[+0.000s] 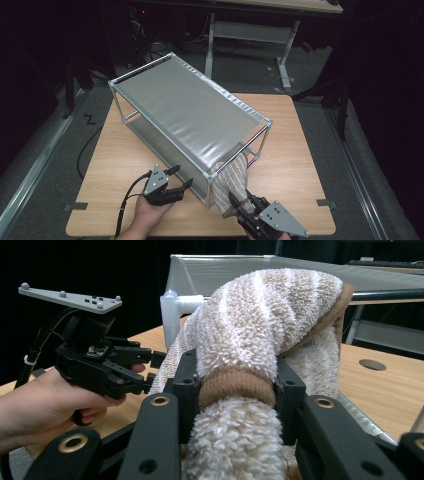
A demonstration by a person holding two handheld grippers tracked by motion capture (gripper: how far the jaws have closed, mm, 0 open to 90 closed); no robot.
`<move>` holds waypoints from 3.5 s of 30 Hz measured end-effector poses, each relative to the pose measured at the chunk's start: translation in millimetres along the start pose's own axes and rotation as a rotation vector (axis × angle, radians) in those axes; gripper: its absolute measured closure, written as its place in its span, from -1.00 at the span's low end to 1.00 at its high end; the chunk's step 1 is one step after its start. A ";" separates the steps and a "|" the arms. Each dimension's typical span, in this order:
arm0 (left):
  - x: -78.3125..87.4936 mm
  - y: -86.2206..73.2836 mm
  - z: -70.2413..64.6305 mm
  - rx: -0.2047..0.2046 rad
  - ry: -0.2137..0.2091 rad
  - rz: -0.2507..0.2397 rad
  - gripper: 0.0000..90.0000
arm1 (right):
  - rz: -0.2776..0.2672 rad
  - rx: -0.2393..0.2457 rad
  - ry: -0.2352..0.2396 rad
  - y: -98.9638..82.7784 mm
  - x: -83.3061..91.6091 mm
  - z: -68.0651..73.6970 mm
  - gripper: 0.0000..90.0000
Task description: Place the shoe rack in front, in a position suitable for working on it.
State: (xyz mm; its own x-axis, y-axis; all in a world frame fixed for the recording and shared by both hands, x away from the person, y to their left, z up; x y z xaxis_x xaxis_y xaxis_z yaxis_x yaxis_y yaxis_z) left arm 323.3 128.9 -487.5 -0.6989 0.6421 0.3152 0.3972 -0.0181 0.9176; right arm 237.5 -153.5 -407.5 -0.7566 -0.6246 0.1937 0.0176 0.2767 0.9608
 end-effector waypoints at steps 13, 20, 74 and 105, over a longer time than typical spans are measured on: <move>3.5 -1.9 -0.7 -0.004 -0.002 0.008 -0.24 | 0.011 -0.013 -0.026 -3.9 -2.5 -11.6 0.44; 8.7 -3.9 1.4 0.001 0.005 0.011 -0.24 | 0.016 -0.029 -0.054 -6.3 -4.8 -24.5 0.44; 57.7 -22.7 16.7 0.048 0.107 0.005 -0.24 | 0.116 -0.204 -0.295 -52.2 -40.8 -150.4 0.45; 39.1 -13.8 5.8 0.014 0.034 0.006 -0.25 | 0.462 -0.208 -0.320 -112.6 -46.3 -157.6 0.45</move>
State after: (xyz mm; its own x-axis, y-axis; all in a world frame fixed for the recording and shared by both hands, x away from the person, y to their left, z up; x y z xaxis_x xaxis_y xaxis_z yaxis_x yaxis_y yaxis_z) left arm 294.0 158.7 -489.2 -0.7159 0.6159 0.3290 0.4094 -0.0114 0.9123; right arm 373.6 -270.8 -493.4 -0.7988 -0.2138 0.5624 0.4947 0.2985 0.8162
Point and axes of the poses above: each handheld gripper's, and its own axes: x roughly backward along the jaws, y roughly out of its top, z roughly to its left, the point moved 2 cm from there along -x, roughly forward along the jaws, and after that the axes turned 12 degrees about x, right-handed, at the moved point
